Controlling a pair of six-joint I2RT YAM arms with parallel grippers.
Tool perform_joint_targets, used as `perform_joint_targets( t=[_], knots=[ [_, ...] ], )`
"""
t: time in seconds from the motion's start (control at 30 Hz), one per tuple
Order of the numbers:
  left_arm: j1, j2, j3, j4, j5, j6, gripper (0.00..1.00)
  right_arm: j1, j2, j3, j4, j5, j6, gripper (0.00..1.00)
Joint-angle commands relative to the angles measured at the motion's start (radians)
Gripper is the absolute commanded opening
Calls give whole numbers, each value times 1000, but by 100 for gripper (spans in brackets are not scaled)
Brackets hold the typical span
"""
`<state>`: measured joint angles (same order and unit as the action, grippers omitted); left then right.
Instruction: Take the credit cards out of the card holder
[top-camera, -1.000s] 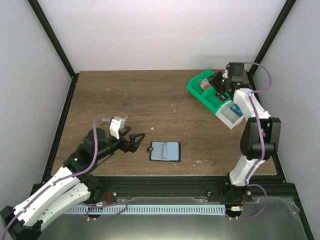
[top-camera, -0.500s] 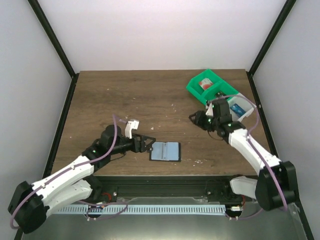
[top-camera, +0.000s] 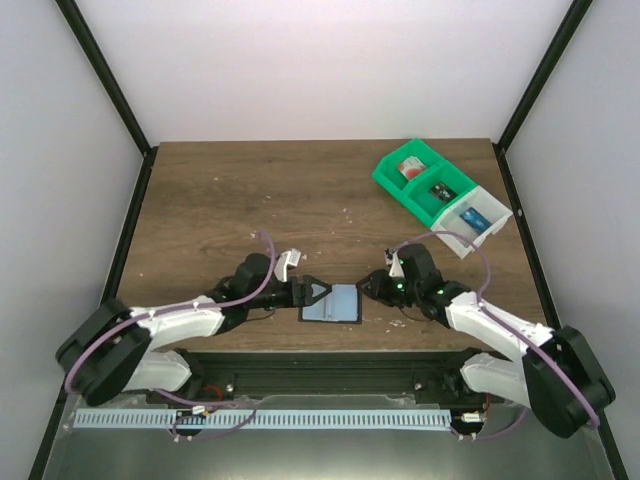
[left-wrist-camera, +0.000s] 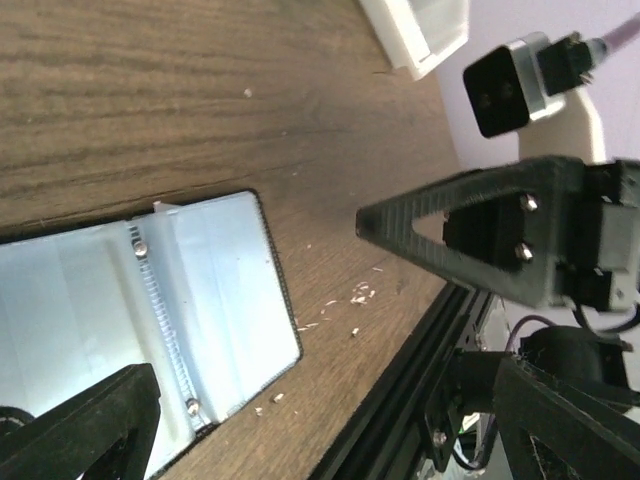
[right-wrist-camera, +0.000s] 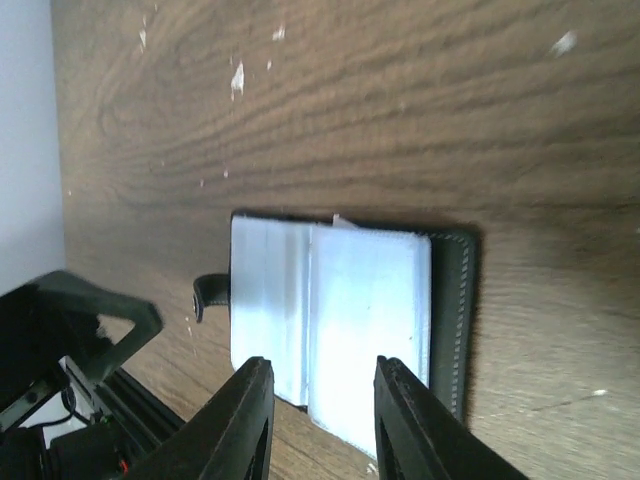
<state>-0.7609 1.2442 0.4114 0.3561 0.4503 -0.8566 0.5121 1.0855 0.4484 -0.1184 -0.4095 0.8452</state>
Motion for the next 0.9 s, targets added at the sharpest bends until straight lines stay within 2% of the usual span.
perform_joint_targets(
  t=[0.0,0.1,0.3,0.4,0.73,0.87],
  knots=[
    [-7,117,-7,179,-18,-81,93,79,60,-11,121,4,35,30],
    [-7,166,-6,158,-63,-65,94,114,116,-23,174,13,42,27],
    [-6,158,-3,43,-171,-2,95,160,259,-26,227,-11,36,27],
    [-6,172,-11,44,-179,9,96,165,301,-42,253,-10,36,26],
    [-6,215,-8,-11,-216,24,96,171,323,-82,280,1,41,26],
    [-8,157,-2,-67,-196,11,97,172,321,-87,283,4,46,26]
  ],
)
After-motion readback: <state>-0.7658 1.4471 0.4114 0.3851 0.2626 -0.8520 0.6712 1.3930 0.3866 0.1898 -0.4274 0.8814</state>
